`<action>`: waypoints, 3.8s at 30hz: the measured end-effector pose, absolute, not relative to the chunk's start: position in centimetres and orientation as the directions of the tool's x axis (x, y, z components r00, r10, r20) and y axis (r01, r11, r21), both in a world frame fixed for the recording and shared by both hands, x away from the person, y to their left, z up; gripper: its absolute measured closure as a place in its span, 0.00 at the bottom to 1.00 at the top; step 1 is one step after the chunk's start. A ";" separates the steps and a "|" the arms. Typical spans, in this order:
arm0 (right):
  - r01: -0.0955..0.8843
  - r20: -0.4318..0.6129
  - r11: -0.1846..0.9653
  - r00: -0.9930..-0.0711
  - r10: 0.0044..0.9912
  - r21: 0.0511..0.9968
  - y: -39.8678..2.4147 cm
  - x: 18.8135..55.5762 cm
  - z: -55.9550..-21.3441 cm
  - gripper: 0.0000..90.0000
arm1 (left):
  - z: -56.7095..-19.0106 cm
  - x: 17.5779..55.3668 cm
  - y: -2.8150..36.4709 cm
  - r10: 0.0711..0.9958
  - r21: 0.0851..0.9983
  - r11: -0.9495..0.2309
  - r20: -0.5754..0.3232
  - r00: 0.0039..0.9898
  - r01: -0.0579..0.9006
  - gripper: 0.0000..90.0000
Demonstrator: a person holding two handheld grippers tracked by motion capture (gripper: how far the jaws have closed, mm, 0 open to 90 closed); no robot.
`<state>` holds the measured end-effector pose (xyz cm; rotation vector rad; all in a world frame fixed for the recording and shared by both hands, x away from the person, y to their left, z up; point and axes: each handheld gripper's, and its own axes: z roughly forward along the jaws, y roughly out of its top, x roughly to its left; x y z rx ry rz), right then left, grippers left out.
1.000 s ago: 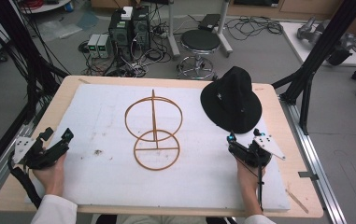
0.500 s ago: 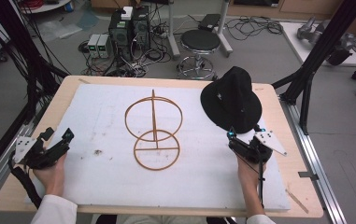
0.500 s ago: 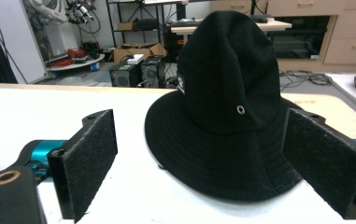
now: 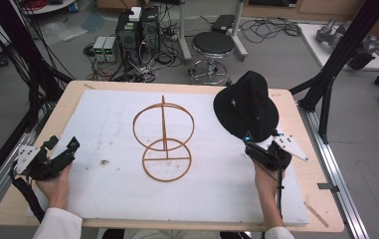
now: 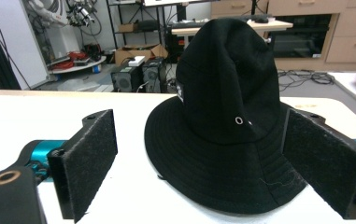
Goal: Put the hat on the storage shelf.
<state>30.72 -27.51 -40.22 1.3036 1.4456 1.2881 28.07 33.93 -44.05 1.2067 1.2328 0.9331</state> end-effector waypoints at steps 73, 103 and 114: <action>0.382 0.000 0.005 -0.013 1.000 0.924 -27.8 46.3 -40.1 0.11 | -44.2 28.5 33.7 0.978 0.985 0.138 -0.152 0.141 0.101 0.28; 0.402 -0.027 0.050 -0.062 0.998 0.914 -27.2 47.1 -41.4 0.84 | -44.2 28.6 33.4 0.978 0.986 0.130 -0.145 0.152 0.107 0.28; 0.403 0.026 -0.010 -0.034 0.999 0.915 -27.6 47.1 -41.4 0.97 | -44.1 28.6 33.4 0.978 0.986 0.128 -0.144 0.153 0.106 0.28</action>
